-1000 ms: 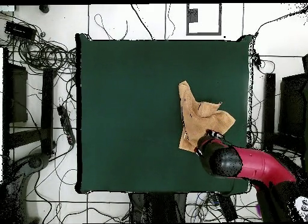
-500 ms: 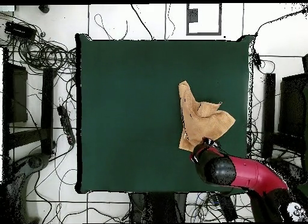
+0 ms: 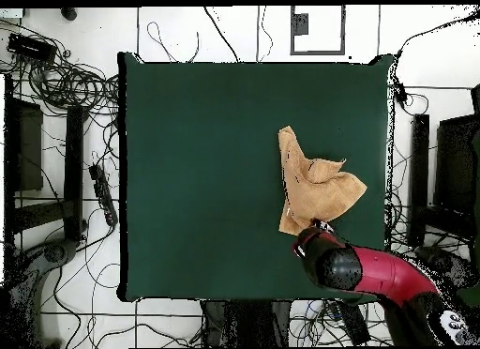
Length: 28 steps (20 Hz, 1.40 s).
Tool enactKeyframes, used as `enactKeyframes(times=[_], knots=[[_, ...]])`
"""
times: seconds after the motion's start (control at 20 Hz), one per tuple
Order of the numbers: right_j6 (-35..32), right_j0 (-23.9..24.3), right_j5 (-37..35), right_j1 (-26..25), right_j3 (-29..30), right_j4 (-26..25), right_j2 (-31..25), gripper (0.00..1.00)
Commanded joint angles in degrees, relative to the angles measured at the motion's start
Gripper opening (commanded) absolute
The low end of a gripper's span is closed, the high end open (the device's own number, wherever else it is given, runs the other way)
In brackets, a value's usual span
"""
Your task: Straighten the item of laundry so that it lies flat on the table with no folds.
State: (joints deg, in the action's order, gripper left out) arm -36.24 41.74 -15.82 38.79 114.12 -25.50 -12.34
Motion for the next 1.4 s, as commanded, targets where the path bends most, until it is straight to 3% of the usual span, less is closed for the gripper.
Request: enactKeyframes(times=[0.05, 0.8, 1.4], knots=[[-17.54, -3.16, 4.51, -4.83, 3.17, 3.64, -1.13, 1.0], [-21.11, -6.15, 9.8, -8.59, 5.71, 5.81, 0.28, 1.0], [-17.93, -5.5, 9.93, -15.37, -1.02, 4.96, -2.69, 1.0]])
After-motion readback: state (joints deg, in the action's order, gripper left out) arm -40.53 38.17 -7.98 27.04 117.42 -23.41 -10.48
